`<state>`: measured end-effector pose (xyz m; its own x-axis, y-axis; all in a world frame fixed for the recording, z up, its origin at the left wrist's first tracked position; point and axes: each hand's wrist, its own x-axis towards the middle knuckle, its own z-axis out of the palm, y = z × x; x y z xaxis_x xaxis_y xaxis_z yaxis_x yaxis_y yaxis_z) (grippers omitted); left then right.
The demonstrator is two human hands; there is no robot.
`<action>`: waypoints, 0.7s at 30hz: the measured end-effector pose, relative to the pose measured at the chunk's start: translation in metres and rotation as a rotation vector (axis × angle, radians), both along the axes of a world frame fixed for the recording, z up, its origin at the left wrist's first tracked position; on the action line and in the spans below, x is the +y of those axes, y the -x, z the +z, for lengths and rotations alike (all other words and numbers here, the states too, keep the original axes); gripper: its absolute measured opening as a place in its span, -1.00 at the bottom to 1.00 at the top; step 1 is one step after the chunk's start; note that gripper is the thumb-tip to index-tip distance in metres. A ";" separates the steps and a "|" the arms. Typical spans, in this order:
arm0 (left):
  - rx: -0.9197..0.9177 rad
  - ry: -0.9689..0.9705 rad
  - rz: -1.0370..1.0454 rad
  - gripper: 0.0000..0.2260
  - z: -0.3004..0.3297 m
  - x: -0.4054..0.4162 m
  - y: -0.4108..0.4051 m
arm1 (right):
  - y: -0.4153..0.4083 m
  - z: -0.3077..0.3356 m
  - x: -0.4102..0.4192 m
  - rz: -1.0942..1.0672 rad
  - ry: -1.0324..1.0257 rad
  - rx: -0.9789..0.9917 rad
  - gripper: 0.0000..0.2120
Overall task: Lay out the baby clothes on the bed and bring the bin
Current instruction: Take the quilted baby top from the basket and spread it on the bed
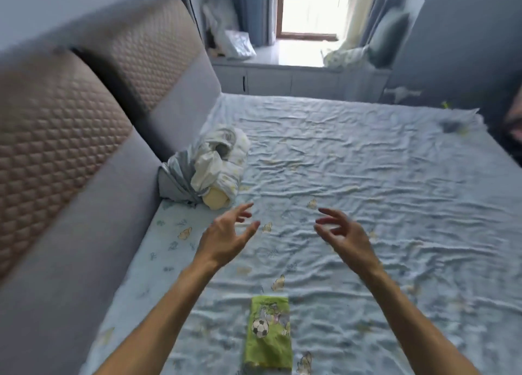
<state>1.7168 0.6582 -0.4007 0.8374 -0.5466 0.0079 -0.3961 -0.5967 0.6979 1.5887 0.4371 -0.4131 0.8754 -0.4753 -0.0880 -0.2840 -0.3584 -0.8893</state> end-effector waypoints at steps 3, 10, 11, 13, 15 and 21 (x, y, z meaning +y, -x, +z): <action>-0.196 0.106 -0.008 -0.62 0.132 -0.016 -0.011 | -0.003 0.135 -0.015 -0.012 0.124 -0.148 -0.74; -0.479 -0.100 -0.098 -0.47 0.333 -0.035 0.012 | 0.015 0.353 -0.009 0.005 0.516 -0.267 -0.78; -0.518 -0.135 -0.091 -0.44 0.346 -0.036 0.015 | 0.019 0.368 -0.007 -0.009 0.572 -0.254 -0.74; -0.591 -0.179 -0.050 -0.41 0.367 -0.037 0.022 | 0.029 0.389 -0.002 -0.054 0.673 -0.219 -0.67; -0.630 -0.191 -0.001 -0.42 0.382 -0.037 0.029 | 0.041 0.402 0.003 -0.112 0.754 -0.174 -0.61; -0.721 -0.243 0.047 -0.48 0.408 -0.041 0.044 | 0.075 0.427 0.022 -0.353 0.989 -0.055 -0.49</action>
<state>1.6727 0.6174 0.0075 0.6932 -0.5664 0.4458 -0.6743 -0.7281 0.1235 1.5138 0.4589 0.0135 0.6643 -0.5424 0.5142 -0.4819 -0.8367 -0.2600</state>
